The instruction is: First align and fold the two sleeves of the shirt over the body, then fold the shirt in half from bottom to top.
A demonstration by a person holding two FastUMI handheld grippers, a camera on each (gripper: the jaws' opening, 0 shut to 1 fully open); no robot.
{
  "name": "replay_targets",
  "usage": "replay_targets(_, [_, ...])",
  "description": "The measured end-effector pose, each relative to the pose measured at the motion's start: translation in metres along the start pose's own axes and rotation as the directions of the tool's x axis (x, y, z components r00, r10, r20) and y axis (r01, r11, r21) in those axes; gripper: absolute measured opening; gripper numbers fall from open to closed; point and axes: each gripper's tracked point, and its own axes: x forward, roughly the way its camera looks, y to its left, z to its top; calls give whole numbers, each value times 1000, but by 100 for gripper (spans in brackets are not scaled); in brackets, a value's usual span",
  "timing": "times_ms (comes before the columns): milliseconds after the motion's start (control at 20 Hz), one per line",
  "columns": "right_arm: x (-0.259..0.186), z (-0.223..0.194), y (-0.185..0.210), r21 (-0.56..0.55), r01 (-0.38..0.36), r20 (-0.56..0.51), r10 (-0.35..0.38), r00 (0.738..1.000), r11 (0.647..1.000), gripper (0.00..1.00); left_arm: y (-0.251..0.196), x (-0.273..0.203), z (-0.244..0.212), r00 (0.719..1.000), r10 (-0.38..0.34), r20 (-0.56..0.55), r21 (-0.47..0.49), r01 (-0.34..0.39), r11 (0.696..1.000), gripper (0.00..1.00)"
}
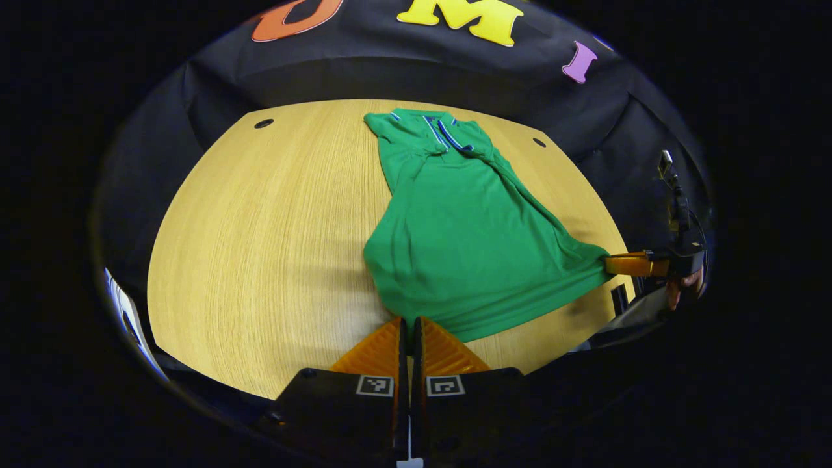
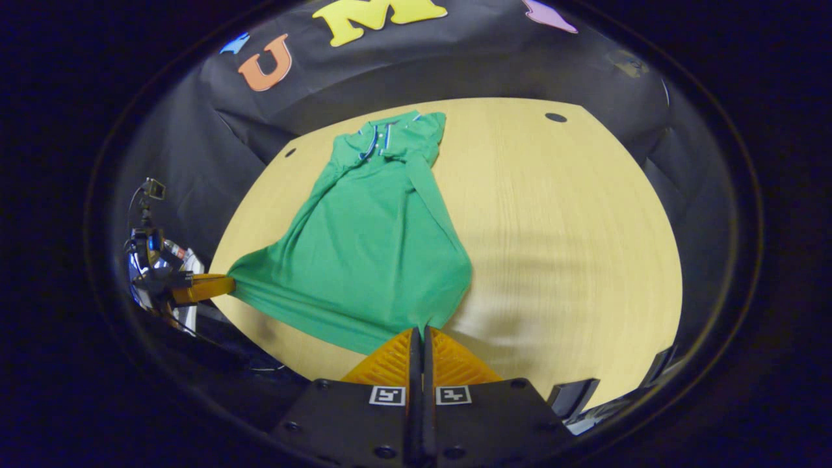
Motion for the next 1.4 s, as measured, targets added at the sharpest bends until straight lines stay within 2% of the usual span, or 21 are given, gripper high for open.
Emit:
replay_targets(50, [-2,5,2,-2,-2,8,2,1000,1000,2,-14,0,36,1000,-3,8,-10,3,1000,5])
replay_targets(100, [-4,8,3,-2,-6,15,6,1000,1000,0,-10,-8,38,1000,-5,18,-20,6,1000,4])
replay_targets(150, [-5,12,4,-2,-8,24,8,1000,1000,7,-11,-9,52,1000,-8,26,-29,9,1000,4])
replay_targets(200, [-6,17,5,-2,-10,32,10,999,1000,2,-16,-3,65,999,-10,38,-35,11,999,4])
replay_targets(350, [-11,34,9,19,-22,61,21,998,1000,0,-16,-8,83,998,-11,65,-34,13,999,5])
replay_targets(400, [-12,41,9,31,-28,72,26,997,999,7,-16,-9,88,997,-11,75,-29,14,999,5])
replay_targets(500, [-14,55,10,49,-40,92,35,995,998,0,-16,-9,101,995,-11,98,-18,13,1000,4])
replay_targets(600, [-16,68,11,51,-43,111,38,993,998,2,-16,-11,112,993,-11,119,-13,13,1000,4])
replay_targets(700, [-17,81,14,45,-46,131,40,991,998,0,-16,-12,126,990,-13,141,-5,14,1000,4])
replay_targets(900, [-19,106,17,35,-48,167,42,985,998,2,-16,-16,152,982,-20,189,14,18,1000,4])
replay_targets(1400, [-18,182,20,22,-38,267,31,963,999,0,-10,-7,224,961,-27,277,54,12,998,4])
